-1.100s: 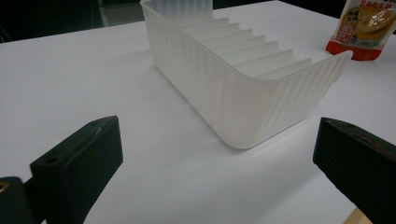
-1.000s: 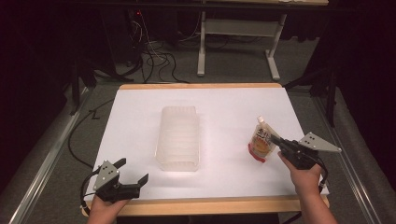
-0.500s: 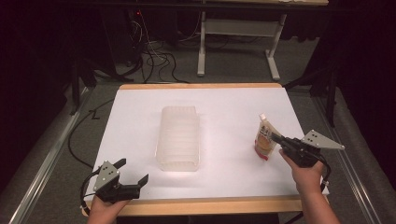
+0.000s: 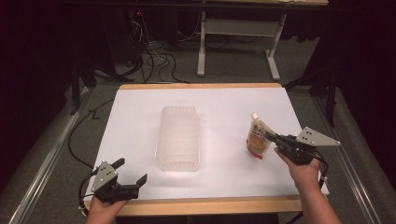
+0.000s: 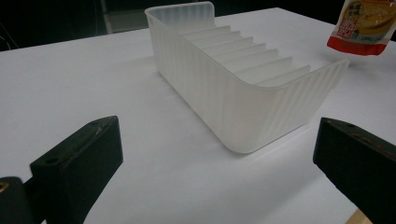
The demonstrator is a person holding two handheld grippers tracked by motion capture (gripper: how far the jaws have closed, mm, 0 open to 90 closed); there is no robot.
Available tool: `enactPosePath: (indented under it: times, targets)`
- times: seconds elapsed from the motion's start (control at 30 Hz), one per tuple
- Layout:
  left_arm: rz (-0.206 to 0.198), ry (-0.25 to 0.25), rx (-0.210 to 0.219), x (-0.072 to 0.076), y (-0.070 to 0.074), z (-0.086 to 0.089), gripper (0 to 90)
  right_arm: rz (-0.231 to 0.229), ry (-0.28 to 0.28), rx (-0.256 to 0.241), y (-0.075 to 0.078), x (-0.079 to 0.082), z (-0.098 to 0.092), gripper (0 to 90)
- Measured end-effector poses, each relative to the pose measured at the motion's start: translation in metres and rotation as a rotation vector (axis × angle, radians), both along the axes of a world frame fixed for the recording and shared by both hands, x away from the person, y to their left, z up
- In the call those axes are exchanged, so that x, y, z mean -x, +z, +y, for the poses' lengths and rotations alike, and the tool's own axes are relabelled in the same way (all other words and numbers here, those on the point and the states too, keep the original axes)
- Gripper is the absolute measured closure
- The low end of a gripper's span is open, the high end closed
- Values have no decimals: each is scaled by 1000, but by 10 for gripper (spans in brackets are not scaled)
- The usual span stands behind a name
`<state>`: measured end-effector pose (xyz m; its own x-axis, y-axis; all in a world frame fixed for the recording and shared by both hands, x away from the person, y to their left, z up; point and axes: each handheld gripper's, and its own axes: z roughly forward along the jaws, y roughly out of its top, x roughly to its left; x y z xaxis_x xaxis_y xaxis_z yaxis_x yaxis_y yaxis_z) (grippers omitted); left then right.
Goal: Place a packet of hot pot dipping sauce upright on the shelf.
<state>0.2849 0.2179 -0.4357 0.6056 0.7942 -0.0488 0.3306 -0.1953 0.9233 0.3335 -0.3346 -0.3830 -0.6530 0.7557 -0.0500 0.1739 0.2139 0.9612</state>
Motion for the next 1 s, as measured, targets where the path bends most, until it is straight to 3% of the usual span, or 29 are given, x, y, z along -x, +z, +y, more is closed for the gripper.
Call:
enactPosePath:
  times: [0.3,0.5,1.0]
  targets:
    - [8,-9,-5,-1,-2,0,20,-8,134,-40,11,-12,16,900]
    - [8,-19,-9,-1,-2,-2,19,-17,230,-40,20,-20,36,900]
    - [7,-23,-8,0,-1,0,19,-24,411,-67,37,-24,82,900]
